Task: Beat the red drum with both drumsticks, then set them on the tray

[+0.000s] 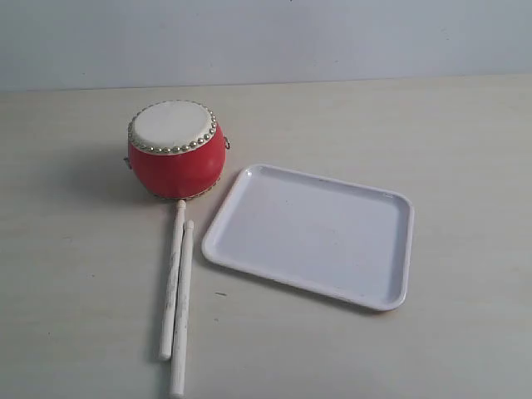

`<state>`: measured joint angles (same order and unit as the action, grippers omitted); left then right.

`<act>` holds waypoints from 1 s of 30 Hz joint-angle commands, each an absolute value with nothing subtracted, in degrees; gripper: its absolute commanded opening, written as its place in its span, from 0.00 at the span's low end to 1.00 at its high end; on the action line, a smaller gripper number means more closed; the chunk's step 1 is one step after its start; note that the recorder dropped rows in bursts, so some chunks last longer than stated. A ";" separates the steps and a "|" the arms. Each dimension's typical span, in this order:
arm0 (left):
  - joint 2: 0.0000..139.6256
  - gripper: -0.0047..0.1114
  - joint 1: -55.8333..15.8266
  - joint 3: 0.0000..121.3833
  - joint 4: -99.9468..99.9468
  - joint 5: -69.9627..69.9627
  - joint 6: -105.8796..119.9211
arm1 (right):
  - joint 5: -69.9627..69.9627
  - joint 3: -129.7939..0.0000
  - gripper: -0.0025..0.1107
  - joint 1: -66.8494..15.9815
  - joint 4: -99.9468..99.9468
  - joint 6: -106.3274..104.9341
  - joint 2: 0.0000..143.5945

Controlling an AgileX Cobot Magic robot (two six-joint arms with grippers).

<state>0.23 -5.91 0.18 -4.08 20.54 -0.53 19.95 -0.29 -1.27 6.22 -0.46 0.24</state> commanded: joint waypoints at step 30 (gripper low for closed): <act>0.00 0.04 -5.71 0.00 -15.89 9.93 -0.38 | 19.64 0.00 0.02 -1.36 6.15 -0.45 0.00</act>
